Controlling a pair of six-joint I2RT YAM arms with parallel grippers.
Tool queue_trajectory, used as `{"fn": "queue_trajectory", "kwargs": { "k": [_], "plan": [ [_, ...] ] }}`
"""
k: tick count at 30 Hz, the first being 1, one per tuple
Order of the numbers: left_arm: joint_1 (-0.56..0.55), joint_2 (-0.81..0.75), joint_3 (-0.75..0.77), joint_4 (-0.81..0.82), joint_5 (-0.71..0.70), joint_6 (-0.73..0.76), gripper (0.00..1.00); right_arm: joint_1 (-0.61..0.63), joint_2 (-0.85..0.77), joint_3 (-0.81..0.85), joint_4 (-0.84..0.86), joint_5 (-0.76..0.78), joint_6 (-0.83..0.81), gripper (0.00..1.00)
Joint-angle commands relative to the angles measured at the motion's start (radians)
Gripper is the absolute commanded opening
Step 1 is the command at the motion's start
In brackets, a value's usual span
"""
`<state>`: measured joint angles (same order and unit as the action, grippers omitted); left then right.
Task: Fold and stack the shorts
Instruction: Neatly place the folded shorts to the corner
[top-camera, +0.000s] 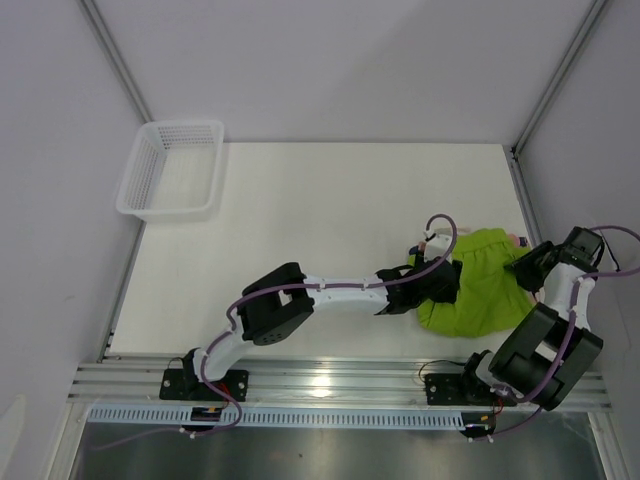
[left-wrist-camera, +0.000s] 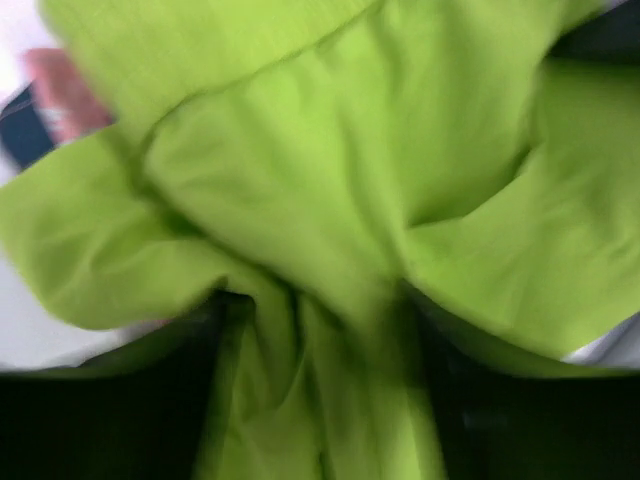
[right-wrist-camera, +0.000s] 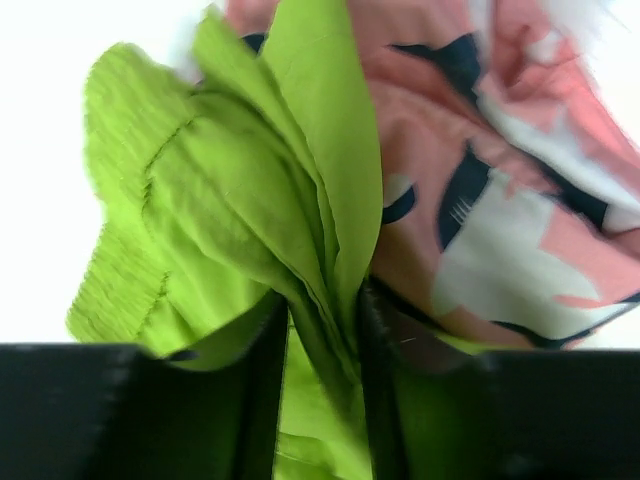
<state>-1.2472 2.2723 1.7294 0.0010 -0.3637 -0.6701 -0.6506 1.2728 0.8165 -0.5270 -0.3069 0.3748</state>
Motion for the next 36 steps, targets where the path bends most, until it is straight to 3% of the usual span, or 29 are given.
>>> {"fn": "queue_trajectory", "kwargs": {
  "k": [1, 2, 4, 5, 10, 13, 14, 18, 23, 25, 27, 30, 31, 33, 36],
  "plan": [
    [0.006, -0.101, -0.085, -0.024, -0.083, -0.034, 0.87, -0.018, 0.011, 0.062, 0.029, 0.064, 0.019, 0.43],
    [0.014, -0.126, -0.121, -0.024, -0.083, -0.031, 0.96, -0.017, 0.007, 0.078, 0.018, 0.089, 0.029, 0.46],
    [0.041, -0.189, -0.151, -0.05, -0.086, -0.023, 0.99, -0.006, -0.013, 0.108, -0.023, 0.182, 0.047, 0.61],
    [0.052, -0.209, -0.148, -0.068, -0.089, -0.022, 0.99, 0.003, -0.027, 0.133, -0.034, 0.215, 0.073, 0.74],
    [0.11, -0.347, -0.217, -0.192, -0.136, 0.0, 0.99, 0.086, -0.127, 0.188, -0.033, 0.27, 0.102, 0.79],
    [0.144, -0.495, -0.357, -0.168, -0.155, 0.024, 0.99, 0.175, -0.138, 0.228, -0.024, 0.175, 0.075, 0.79],
    [0.158, -0.579, -0.423, -0.156, -0.129, 0.03, 0.99, 0.225, -0.141, 0.224, -0.005, 0.069, 0.063, 0.8],
    [0.248, -0.794, -0.605, -0.114, -0.052, 0.072, 0.99, 0.32, -0.171, 0.12, 0.105, -0.136, 0.062, 0.83],
    [0.342, -1.063, -0.838, -0.102, -0.008, 0.078, 0.99, 0.442, -0.224, -0.019, 0.333, -0.254, 0.102, 0.81],
    [0.374, -1.193, -0.945, -0.09, -0.035, 0.095, 0.99, 0.544, -0.236, -0.069, 0.418, -0.262, 0.089, 0.82],
    [0.399, -1.299, -1.043, -0.084, -0.052, 0.136, 0.99, 0.664, -0.256, -0.089, 0.461, -0.223, 0.055, 0.88],
    [0.411, -1.384, -1.122, -0.14, -0.139, 0.138, 0.99, 0.799, -0.291, -0.114, 0.487, -0.042, 0.02, 1.0],
    [0.413, -1.439, -1.145, -0.142, -0.168, 0.138, 0.99, 0.88, -0.302, -0.116, 0.493, 0.083, 0.012, 0.99],
    [0.414, -1.488, -1.204, -0.141, -0.187, 0.129, 0.99, 0.962, -0.326, -0.146, 0.516, 0.187, -0.022, 0.99],
    [0.414, -1.57, -1.294, -0.13, -0.213, 0.129, 0.99, 1.141, -0.384, -0.243, 0.658, 0.407, -0.103, 0.99]
  ]
}}
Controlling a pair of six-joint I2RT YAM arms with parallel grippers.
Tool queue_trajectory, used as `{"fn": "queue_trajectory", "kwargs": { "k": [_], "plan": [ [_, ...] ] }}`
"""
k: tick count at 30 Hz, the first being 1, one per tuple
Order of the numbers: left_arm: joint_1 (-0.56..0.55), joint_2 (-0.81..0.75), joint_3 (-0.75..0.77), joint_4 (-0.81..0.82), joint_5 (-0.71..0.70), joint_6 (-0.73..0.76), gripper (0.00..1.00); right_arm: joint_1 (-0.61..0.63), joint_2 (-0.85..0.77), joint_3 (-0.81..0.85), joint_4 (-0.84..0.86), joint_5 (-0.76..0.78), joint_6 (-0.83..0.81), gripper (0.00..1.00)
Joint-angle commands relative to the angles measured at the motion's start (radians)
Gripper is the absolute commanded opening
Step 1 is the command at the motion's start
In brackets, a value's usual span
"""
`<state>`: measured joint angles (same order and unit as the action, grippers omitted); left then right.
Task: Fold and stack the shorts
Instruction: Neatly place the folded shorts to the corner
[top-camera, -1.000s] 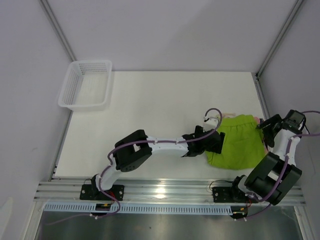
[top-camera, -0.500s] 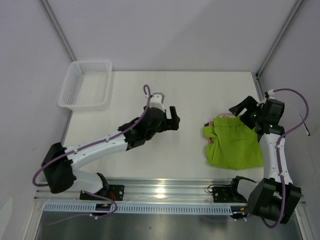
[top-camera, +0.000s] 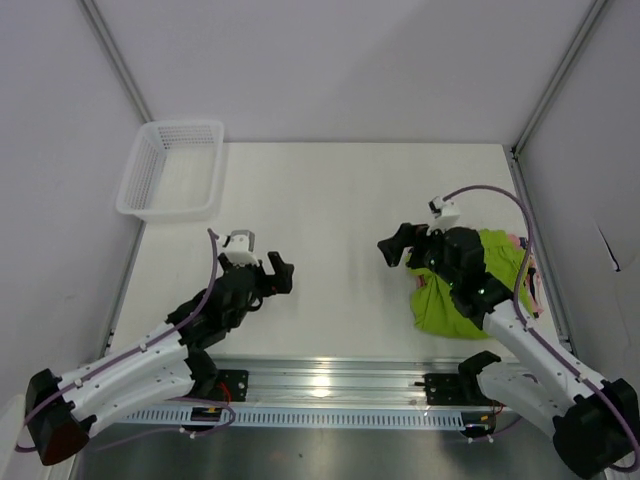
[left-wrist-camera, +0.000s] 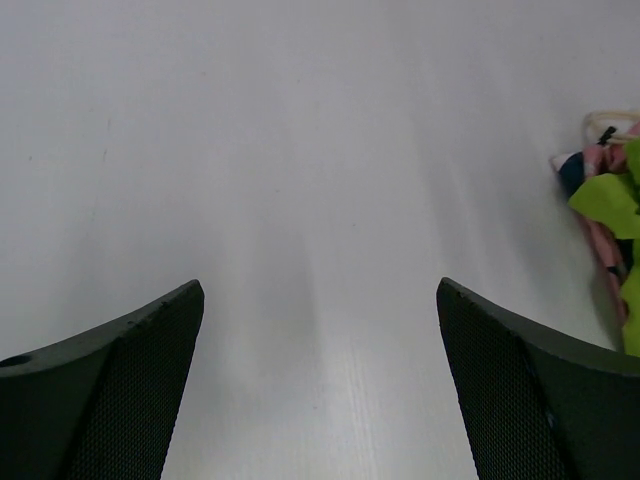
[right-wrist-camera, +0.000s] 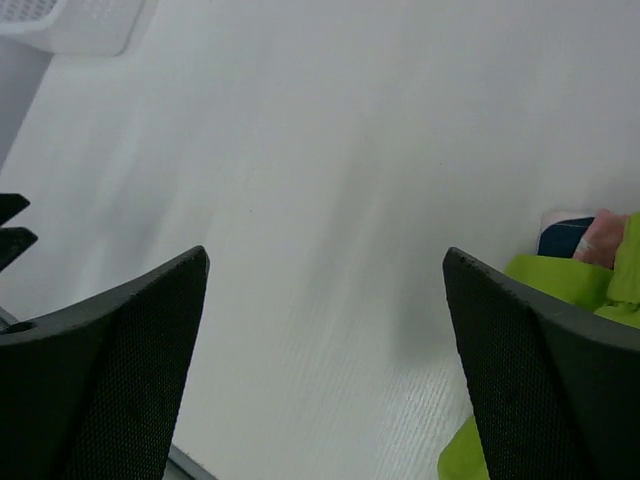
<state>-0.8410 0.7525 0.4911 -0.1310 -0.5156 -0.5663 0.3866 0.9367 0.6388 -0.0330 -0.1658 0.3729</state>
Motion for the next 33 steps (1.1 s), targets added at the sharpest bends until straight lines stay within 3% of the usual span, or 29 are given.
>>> {"fn": "queue_trajectory", "kwargs": {
  "k": [1, 6, 11, 15, 19, 33],
  "plan": [
    [0.008, -0.076, -0.078, 0.002, -0.061, 0.031, 0.99, 0.191, -0.064, -0.091, 0.191, 0.373, -0.121, 0.99],
    [0.008, -0.108, -0.097, -0.074, -0.104, 0.031, 0.99, 0.336, -0.021, -0.177, 0.341, 0.522, -0.232, 0.99],
    [0.008, -0.162, -0.121, -0.111, -0.158, 0.03, 0.99, 0.342, 0.042, -0.179, 0.36, 0.523, -0.215, 0.99],
    [0.008, -0.33, -0.205, -0.032, -0.098, 0.075, 0.99, 0.339, 0.005, -0.205, 0.37, 0.514, -0.212, 0.99],
    [0.008, -0.415, -0.224, -0.058, -0.121, 0.069, 0.99, 0.337, -0.006, -0.214, 0.375, 0.505, -0.212, 0.99],
    [0.008, -0.349, -0.207, -0.045, -0.101, 0.071, 0.99, 0.337, 0.011, -0.2, 0.364, 0.503, -0.218, 0.99]
  ]
}}
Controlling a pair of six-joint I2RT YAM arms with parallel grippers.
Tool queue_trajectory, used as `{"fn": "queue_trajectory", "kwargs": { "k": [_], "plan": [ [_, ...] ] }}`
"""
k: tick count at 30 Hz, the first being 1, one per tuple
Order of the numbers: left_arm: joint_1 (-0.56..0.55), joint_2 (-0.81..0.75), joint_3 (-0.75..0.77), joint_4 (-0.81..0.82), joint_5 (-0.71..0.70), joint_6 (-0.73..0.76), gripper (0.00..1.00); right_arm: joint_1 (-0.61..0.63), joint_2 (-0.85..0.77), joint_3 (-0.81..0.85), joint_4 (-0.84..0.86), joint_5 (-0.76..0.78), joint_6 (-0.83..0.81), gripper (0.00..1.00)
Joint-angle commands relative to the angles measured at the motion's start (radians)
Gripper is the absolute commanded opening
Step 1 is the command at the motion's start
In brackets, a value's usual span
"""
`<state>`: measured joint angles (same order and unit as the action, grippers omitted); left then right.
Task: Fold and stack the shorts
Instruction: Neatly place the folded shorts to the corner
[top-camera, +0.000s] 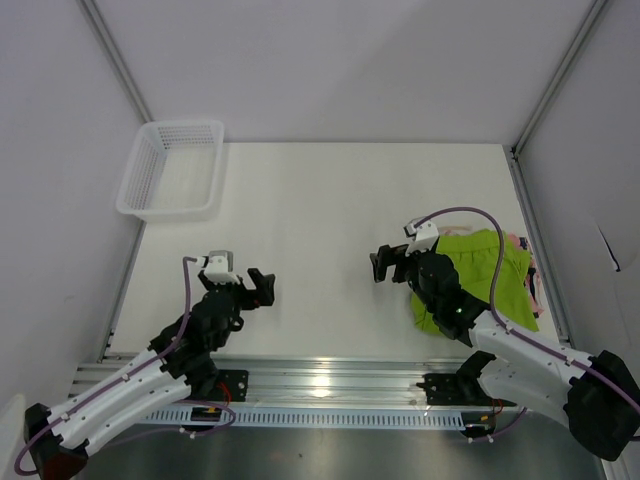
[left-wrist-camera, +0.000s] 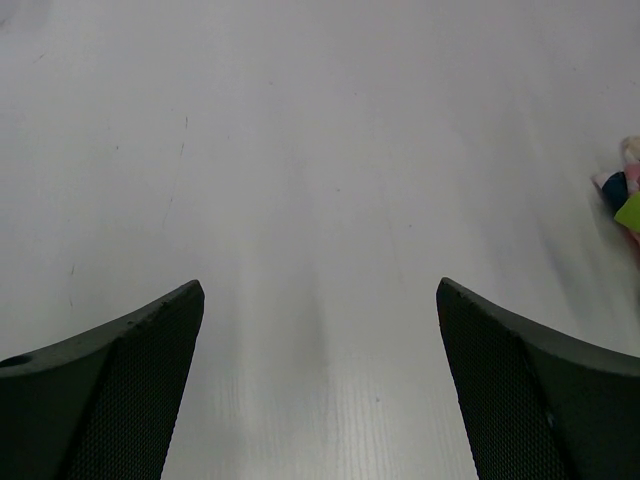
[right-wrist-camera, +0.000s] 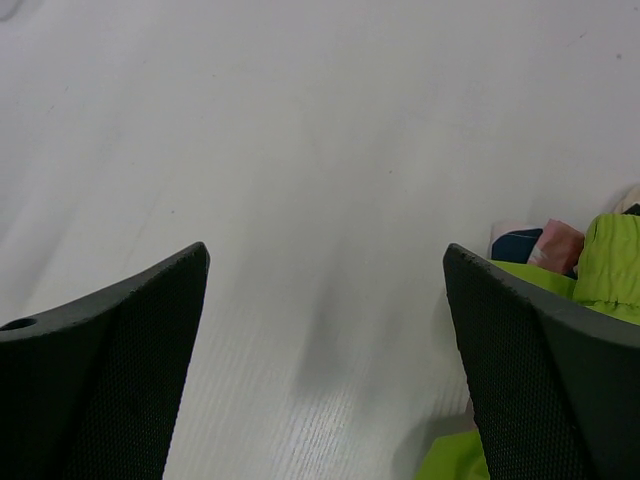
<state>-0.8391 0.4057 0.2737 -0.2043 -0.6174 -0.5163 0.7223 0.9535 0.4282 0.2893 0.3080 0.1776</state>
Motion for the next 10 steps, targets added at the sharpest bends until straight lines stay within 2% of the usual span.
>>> {"fn": "queue_trajectory", "kwargs": {
  "k": [1, 10],
  "plan": [
    [0.006, -0.005, 0.012, 0.028, -0.001, 0.022, 0.99, 0.0, -0.005, 0.011, 0.04, 0.031, -0.021, 0.99],
    [0.006, -0.019, 0.004, 0.026, 0.001, 0.022, 0.99, 0.0, -0.007, 0.009, 0.04, 0.045, -0.018, 1.0]
  ]
}}
